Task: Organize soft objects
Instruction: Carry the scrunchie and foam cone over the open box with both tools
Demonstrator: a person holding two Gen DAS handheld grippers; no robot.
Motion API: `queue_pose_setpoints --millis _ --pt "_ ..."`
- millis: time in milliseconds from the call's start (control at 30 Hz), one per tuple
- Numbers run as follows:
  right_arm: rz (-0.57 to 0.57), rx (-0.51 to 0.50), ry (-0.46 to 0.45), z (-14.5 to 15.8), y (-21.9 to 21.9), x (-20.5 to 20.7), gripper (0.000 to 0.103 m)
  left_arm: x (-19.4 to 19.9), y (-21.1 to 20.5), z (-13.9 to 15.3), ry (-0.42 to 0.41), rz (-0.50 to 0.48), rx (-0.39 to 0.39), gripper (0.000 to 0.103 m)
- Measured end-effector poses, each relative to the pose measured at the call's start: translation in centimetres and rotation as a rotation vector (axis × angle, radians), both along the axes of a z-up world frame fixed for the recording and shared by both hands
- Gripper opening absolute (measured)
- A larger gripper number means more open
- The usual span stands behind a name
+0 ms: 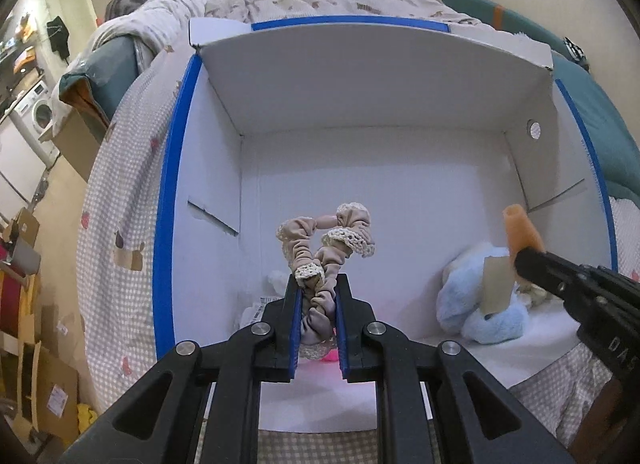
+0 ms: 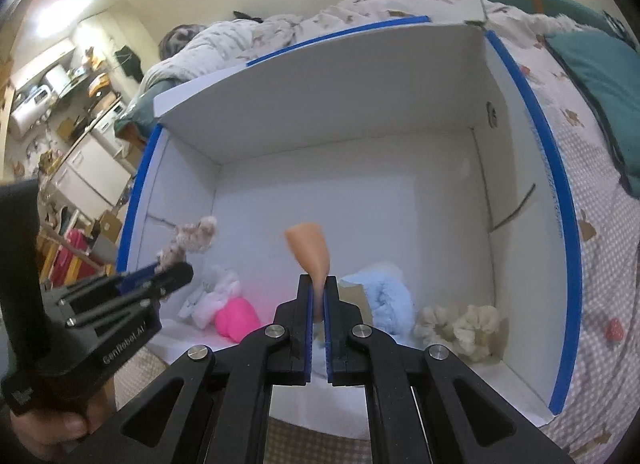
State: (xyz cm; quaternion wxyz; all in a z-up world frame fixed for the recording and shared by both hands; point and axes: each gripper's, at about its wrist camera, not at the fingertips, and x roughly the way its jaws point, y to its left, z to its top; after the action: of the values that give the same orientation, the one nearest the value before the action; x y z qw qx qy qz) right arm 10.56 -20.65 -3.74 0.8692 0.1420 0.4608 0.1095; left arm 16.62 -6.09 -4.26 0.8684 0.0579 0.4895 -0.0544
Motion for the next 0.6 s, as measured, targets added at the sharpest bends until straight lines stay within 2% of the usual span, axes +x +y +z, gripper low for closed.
queue_pose_setpoints --millis 333,467,600 --pt "0.015 -0.021 -0.023 0.28 0.4 0.03 0.006 -0.19 0.29 0.25 -0.006 0.019 -0.001 0.014" --pt "0.007 -0.015 -0.022 0.21 0.29 0.2 0.006 -0.25 0.53 0.48 -0.007 0.031 -0.016 0.02" --pt "0.001 -0.009 -0.039 0.5 0.08 0.06 0.007 -0.4 0.75 0.72 -0.006 0.027 -0.033 0.021"
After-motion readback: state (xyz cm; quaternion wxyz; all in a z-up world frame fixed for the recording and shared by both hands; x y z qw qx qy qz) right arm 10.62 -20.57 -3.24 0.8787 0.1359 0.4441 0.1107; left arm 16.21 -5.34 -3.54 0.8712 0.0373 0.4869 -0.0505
